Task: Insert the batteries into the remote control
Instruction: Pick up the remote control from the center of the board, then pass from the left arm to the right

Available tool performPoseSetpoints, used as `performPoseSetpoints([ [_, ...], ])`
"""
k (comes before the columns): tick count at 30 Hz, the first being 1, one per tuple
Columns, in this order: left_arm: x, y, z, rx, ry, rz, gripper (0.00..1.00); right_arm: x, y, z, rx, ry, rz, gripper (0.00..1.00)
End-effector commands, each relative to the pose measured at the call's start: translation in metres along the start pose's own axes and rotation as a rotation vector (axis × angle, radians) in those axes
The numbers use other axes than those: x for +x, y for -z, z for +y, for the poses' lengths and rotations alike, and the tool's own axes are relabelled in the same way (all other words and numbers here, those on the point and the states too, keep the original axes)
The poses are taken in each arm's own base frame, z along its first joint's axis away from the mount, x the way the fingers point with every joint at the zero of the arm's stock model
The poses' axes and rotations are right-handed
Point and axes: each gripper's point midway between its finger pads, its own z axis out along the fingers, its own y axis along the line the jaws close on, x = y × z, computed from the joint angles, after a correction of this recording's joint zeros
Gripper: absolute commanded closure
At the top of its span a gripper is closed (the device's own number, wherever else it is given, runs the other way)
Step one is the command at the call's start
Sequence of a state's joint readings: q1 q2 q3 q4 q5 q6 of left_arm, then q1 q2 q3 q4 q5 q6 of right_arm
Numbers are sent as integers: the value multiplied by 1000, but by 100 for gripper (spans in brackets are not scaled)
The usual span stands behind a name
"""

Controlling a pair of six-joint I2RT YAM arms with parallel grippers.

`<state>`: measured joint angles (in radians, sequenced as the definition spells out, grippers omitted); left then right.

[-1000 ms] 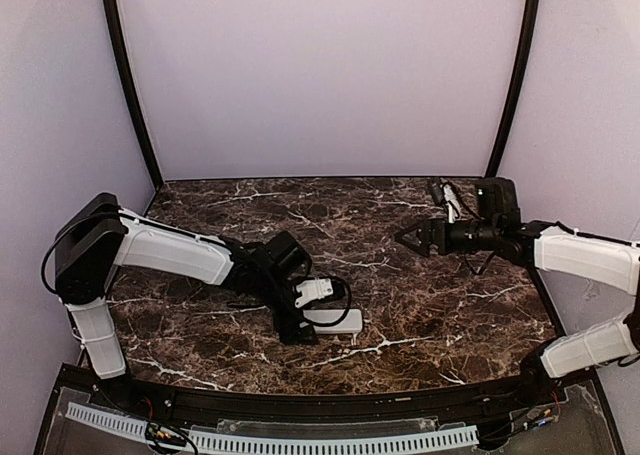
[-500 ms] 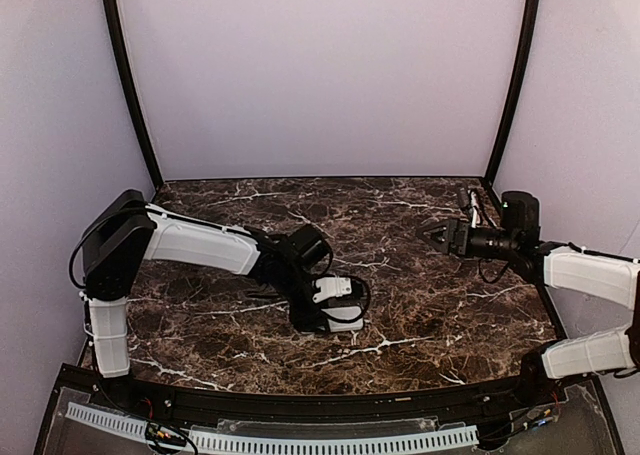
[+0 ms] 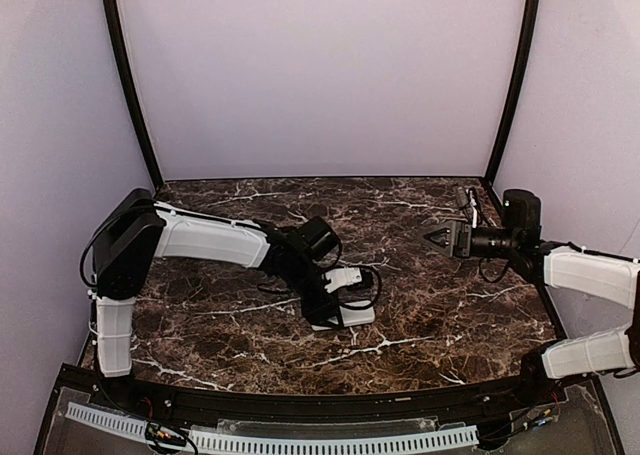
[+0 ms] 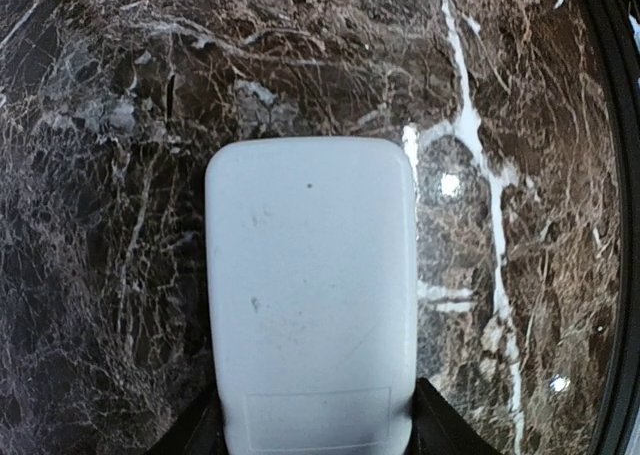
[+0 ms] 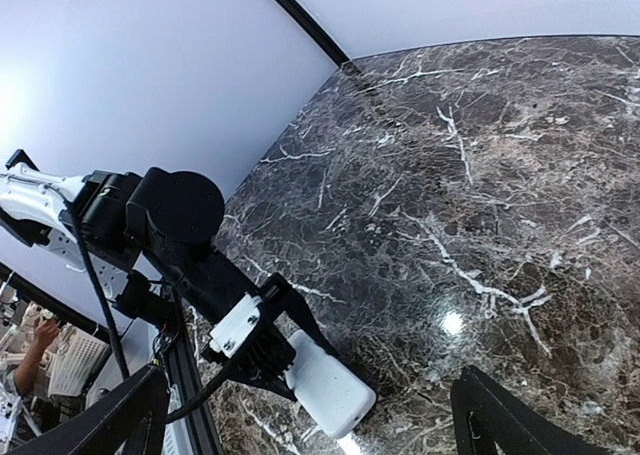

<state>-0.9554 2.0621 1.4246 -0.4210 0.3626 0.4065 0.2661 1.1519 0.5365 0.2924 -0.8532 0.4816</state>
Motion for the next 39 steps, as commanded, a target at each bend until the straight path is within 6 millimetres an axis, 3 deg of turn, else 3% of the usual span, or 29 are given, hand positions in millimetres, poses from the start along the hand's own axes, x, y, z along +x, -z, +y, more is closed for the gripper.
performPoseSetpoints([
  [1,-51,46,-8,67,67,-216,70,-12,1,26,-124,77,4,3],
  [6,-91,111,-1,124,120,-506,71,-28,6,54,-196,182,-34,4],
  [10,-108,160,-6,160,123,-734,71,-40,4,80,-263,254,-34,3],
  [16,-113,184,-22,206,102,-834,71,-45,-17,110,-358,315,-2,4],
  [17,-120,196,-25,211,83,-886,71,-45,-21,114,-375,320,4,4],
  [23,-124,211,-38,278,67,-970,71,-43,-41,137,-465,352,41,7],
  [39,-122,216,-42,294,69,-1017,71,-42,-81,167,-551,380,68,16],
])
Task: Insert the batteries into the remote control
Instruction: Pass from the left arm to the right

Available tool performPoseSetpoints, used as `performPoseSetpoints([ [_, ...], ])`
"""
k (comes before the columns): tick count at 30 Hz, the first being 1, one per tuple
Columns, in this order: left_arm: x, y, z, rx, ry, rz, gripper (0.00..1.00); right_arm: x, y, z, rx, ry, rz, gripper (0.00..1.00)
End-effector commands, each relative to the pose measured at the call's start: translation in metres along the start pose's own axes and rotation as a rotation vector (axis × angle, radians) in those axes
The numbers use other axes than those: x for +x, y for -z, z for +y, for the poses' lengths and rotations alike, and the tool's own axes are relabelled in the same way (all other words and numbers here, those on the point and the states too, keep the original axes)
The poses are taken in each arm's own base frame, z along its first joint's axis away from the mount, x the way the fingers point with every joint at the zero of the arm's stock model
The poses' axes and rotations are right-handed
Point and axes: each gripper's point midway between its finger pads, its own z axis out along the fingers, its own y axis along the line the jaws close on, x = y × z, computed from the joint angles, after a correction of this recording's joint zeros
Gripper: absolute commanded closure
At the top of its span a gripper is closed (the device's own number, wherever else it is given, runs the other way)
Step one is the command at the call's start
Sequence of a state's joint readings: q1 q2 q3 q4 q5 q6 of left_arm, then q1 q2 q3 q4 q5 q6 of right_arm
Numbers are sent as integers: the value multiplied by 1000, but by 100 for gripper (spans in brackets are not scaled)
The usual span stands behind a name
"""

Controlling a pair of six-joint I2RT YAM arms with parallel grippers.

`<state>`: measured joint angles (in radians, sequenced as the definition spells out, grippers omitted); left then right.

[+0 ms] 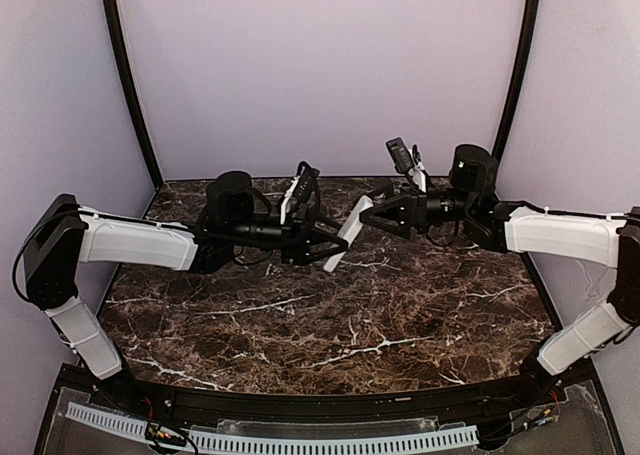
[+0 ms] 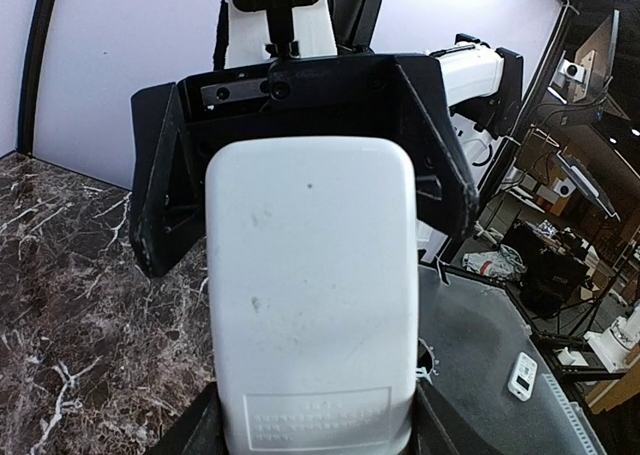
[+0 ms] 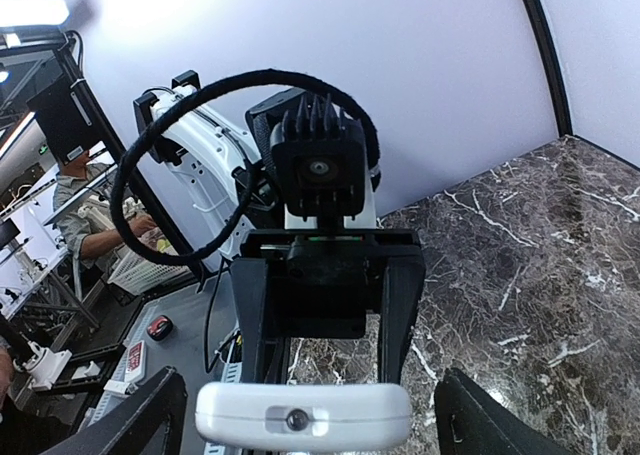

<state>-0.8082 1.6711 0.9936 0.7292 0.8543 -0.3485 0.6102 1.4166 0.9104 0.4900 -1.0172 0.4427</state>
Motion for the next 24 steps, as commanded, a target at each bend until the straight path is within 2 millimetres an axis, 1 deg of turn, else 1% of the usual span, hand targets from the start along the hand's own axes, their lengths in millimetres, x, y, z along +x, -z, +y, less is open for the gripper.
performPoseSetpoints([
  [1,-19,6,-20,44,-50,-54,71,-16,-10,9,-44,61,-25,18],
  [6,-17,7,-20,41,-45,-61,71,-14,-14,10,-78,35,-19,32],
  [12,-16,7,-16,21,-51,-61,70,-13,-17,9,-95,1,-16,57],
  [14,-14,8,-13,2,-52,-55,67,-12,-17,7,-89,-11,-12,64],
  [16,-14,9,-10,-21,-51,-55,61,-12,-18,4,-73,-32,-8,70],
  [17,-13,10,-7,-37,-49,-57,54,-12,-19,2,-63,-41,-4,74],
  [18,-14,11,-4,-57,-49,-61,50,-11,-19,-2,-50,-56,3,78],
  [19,-14,13,-4,-69,-50,-63,41,-11,-20,-5,-32,-66,8,81],
  [20,-14,15,2,-105,-51,-65,29,-10,-20,-9,-8,-80,12,83],
  [21,-14,19,3,-128,-54,-69,24,-9,-19,-14,19,-95,16,85],
  [22,-13,24,12,-184,-56,-68,17,-8,-19,-19,46,-108,20,87],
  [23,-16,29,11,-211,-70,-75,13,-7,-18,-25,82,-124,23,89],
  [24,-13,35,24,-295,-76,-64,9,-5,-17,-32,124,-143,28,90],
])
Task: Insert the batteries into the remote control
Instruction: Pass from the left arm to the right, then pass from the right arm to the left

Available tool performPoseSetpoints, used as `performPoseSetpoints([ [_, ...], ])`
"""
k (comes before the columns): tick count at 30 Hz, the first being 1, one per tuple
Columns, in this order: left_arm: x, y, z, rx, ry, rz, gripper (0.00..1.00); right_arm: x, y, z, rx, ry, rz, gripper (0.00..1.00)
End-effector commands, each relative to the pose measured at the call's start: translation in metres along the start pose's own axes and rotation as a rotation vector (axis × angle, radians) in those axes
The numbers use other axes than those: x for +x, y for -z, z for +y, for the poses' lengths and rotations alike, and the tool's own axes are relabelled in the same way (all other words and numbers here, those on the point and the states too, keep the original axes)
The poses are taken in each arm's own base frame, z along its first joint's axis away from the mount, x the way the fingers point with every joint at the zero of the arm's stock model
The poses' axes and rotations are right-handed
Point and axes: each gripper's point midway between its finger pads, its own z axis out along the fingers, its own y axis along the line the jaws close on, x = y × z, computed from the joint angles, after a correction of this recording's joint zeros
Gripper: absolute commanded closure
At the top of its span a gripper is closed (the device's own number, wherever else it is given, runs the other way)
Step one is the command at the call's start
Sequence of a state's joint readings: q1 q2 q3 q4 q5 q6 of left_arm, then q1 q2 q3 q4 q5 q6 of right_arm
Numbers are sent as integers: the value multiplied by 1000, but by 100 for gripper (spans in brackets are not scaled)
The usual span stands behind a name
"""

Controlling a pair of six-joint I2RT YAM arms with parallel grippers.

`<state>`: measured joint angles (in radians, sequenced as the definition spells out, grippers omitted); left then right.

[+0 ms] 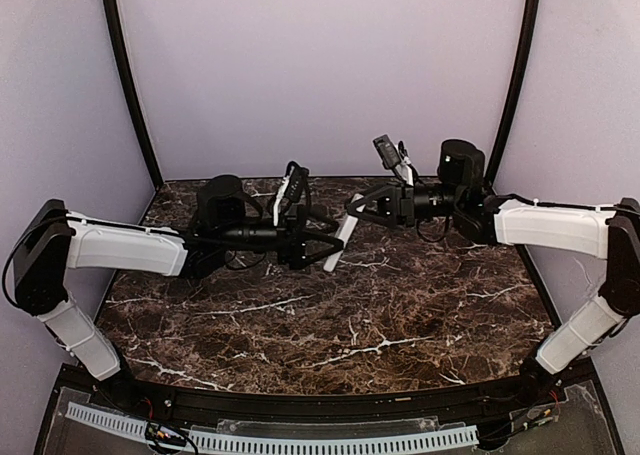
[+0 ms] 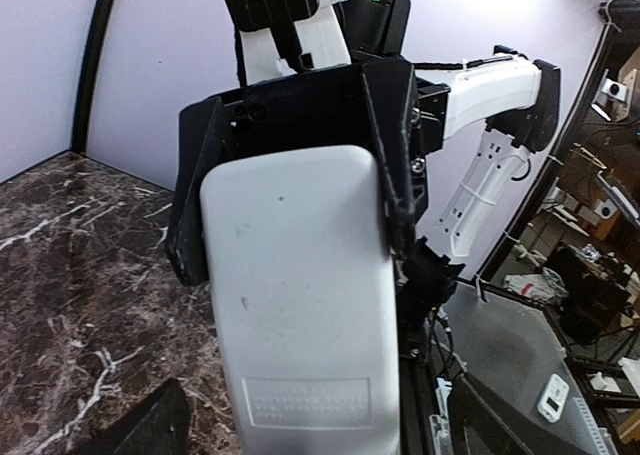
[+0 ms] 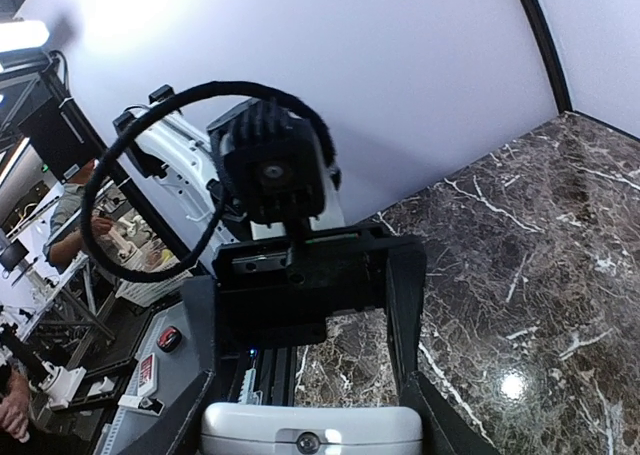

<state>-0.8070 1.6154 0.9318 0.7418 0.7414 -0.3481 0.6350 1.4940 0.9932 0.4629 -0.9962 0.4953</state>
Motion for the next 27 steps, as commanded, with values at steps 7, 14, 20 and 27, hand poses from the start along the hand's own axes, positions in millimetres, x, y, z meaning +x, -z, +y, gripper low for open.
performPoseSetpoints([
  [7,-11,53,56,-532,-136,115,18,15,13,-78,423,-233,37,93],
  [14,13,32,63,-562,-115,293,37,29,14,-105,521,-347,51,97],
  [20,32,3,65,-514,-88,374,43,33,11,-109,519,-375,56,99],
  [27,48,-15,71,-524,-80,441,48,39,9,-110,514,-399,66,99],
])
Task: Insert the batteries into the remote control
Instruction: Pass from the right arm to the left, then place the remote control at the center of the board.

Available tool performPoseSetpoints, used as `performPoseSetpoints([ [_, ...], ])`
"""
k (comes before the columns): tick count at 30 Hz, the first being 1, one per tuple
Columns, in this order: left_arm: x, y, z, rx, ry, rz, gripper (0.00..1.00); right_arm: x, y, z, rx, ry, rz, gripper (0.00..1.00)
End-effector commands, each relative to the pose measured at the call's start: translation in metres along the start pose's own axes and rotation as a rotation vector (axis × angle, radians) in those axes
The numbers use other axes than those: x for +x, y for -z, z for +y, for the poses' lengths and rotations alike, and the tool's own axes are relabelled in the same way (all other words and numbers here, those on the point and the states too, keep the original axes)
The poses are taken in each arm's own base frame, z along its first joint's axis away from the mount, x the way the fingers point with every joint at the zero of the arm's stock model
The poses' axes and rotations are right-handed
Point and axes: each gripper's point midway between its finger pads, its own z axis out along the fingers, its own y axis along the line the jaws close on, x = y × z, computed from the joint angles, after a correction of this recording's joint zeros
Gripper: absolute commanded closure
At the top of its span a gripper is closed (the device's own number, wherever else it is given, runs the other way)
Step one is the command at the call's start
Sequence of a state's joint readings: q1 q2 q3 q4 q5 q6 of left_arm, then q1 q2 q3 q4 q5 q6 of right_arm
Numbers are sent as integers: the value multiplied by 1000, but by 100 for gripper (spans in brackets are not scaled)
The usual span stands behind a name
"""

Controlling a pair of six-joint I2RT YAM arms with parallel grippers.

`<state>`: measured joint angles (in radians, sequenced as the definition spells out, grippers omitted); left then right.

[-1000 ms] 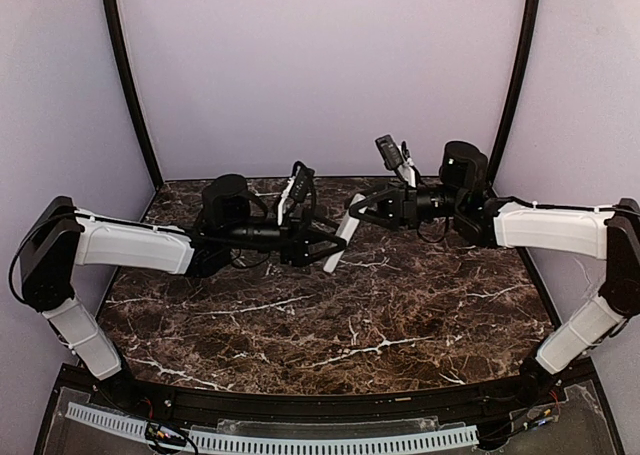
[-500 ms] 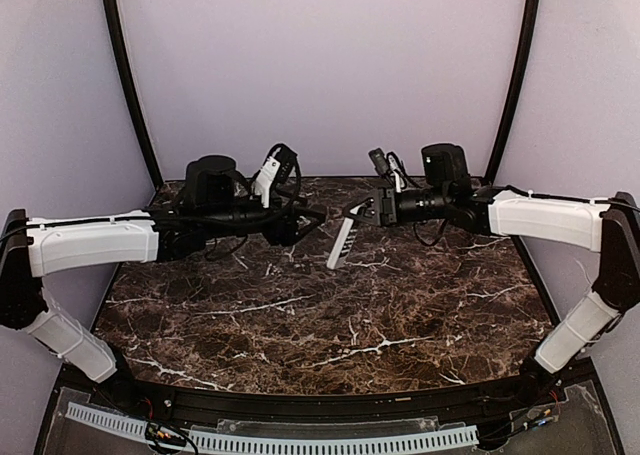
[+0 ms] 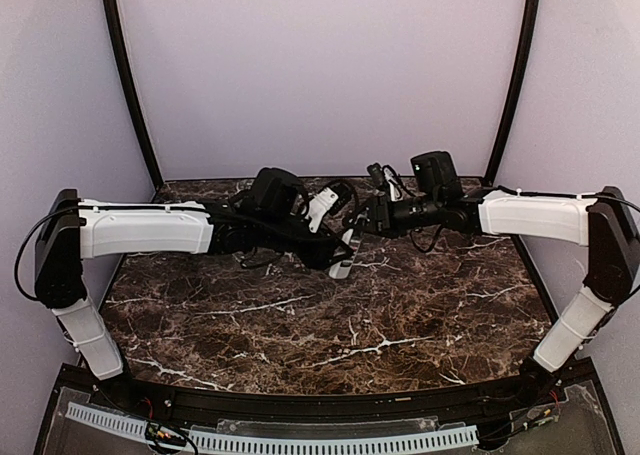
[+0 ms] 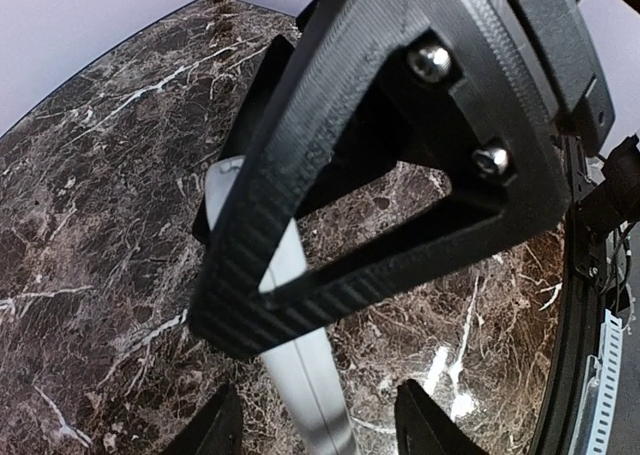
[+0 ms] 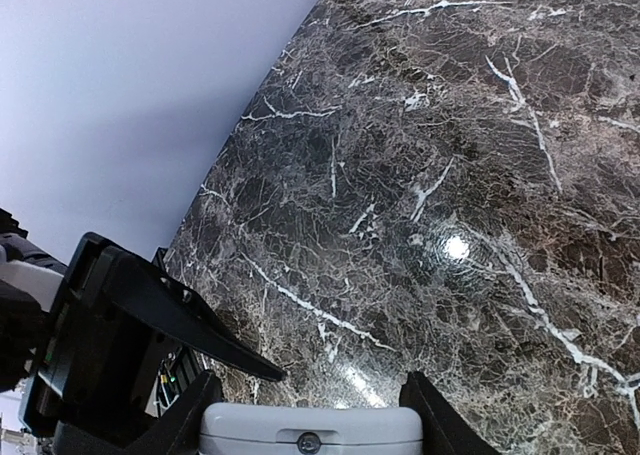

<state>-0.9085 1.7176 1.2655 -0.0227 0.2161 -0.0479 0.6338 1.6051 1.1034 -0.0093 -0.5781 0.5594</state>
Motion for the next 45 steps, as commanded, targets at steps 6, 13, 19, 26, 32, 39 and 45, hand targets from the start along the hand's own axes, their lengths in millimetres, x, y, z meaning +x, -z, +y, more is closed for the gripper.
performPoseSetpoints([
  [6,-3,-8,7,-59,-8,56,55,-11,-5,5,-8,-4,-19,100],
  [13,1,-20,11,-70,29,96,68,-10,-5,5,-6,-11,-20,100],
  [19,1,-20,13,-80,59,96,87,-9,-4,7,-16,-13,-14,84],
  [26,11,-12,18,-8,190,86,99,-28,25,-13,25,-12,-87,41],
  [32,18,-2,37,103,392,10,100,-40,60,-29,66,14,-160,5],
  [39,45,-6,61,139,574,11,100,-28,75,-45,100,-4,-155,1],
  [45,65,-17,79,119,669,32,97,-18,74,-51,101,-19,-137,1],
])
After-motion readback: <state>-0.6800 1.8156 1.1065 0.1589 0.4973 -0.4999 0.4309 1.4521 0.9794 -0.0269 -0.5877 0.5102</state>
